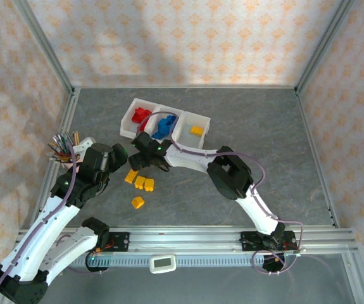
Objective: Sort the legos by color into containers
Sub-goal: Pick up the lego from the middle-left of the table, then place the lego in the container.
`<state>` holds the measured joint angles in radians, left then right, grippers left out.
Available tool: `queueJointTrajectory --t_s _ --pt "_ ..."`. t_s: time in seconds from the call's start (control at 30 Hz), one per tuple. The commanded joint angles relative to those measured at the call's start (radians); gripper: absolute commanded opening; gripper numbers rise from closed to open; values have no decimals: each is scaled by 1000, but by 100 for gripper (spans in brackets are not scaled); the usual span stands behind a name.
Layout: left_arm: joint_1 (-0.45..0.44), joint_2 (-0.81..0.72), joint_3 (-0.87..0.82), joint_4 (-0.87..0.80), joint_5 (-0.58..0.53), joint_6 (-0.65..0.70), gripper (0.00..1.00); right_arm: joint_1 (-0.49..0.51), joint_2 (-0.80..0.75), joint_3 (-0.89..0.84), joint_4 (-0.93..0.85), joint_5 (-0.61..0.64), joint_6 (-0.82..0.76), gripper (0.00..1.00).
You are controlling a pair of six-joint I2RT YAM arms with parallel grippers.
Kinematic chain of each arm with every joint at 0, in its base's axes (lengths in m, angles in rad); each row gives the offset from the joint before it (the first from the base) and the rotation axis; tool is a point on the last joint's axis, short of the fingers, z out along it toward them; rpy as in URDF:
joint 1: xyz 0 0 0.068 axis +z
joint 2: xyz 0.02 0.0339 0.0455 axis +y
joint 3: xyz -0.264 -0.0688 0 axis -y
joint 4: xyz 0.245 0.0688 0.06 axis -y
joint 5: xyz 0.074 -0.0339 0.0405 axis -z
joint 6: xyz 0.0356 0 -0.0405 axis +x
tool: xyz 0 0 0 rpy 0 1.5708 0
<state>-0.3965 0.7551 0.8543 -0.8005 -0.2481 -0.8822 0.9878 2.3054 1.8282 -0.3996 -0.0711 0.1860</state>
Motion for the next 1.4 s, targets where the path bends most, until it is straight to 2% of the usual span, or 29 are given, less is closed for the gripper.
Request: queueJointTrajectory --t_s 0.0,0.3,0.6,0.77,1.0,1.23,1.37 --pt "9 4 1 -37 -42 -9 100 6 50 68 -50 70 -31 99" --pt "10 28 5 -20 -32 3 100 5 109 115 -73 90 -66 86" --pt "12 30 1 -9 -11 7 99 6 74 111 -79 77 -89 67" --pt "12 24 18 -8 5 9 100 5 -10 72 -75 66 -82 65" --pt "12 26 46 30 56 35 100 -13 -230 -133 -6 51 -27 64" --pt "12 72 39 166 151 64 99 -128 -422 -284 -1 71 51 65" --pt "12 138 44 256 210 81 99 -211 -463 -320 -5 117 44 66"
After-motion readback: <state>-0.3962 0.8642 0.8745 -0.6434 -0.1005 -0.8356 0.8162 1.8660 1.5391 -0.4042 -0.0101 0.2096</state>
